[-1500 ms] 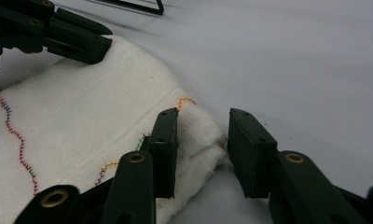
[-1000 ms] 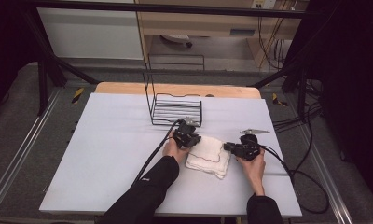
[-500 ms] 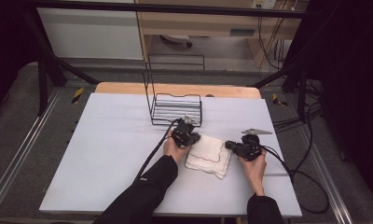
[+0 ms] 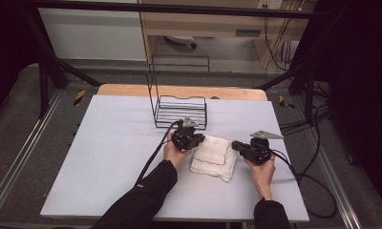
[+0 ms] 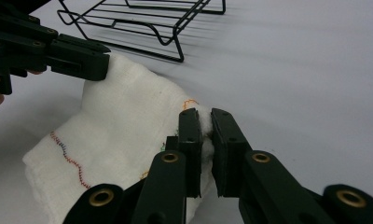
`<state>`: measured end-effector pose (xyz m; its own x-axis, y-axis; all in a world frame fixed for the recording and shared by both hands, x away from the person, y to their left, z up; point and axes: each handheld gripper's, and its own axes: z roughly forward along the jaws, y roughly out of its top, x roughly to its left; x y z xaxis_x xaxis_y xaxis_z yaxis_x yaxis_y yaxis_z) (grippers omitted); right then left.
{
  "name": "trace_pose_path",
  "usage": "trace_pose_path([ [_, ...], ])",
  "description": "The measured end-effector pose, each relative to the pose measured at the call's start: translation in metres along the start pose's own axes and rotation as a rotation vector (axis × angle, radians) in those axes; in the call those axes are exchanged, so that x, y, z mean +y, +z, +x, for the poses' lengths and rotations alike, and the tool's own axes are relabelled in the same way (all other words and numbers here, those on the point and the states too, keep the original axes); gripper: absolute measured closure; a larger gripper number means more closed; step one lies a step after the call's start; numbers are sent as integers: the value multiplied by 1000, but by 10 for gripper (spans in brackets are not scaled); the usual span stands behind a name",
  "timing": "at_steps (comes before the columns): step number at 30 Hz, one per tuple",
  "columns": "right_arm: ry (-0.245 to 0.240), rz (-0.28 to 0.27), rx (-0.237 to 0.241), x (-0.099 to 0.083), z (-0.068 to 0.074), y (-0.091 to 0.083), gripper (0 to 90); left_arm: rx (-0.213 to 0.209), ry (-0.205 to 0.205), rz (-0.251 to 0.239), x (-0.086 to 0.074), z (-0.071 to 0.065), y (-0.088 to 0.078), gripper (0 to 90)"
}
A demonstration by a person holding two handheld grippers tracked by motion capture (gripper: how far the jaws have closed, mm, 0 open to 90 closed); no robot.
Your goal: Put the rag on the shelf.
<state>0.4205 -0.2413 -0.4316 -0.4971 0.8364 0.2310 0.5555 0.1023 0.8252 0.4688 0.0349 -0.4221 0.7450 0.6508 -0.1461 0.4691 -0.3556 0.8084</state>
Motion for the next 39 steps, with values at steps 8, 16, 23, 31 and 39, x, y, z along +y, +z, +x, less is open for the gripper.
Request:
trace_pose_path([
  [8, -32, -43, -1, 2, 7, -8, 832, 1, 13, -73, -6, -5, -13, 836],
  [16, -52, -91, 16, 4, 15, -15, 830, -10, 8, -129, -9, -7, -27, 836],
  [23, -93, -126, 6, 7, 23, -22, 831, -7, 16, -170, -11, -12, -38, 837],
  [31, -117, -166, 5, 9, 31, -29, 832, -6, 30, -214, -12, -16, -51, 837],
  [39, -135, -200, 6, 13, 38, -36, 832, -12, 29, -250, -12, -19, -61, 838],
])
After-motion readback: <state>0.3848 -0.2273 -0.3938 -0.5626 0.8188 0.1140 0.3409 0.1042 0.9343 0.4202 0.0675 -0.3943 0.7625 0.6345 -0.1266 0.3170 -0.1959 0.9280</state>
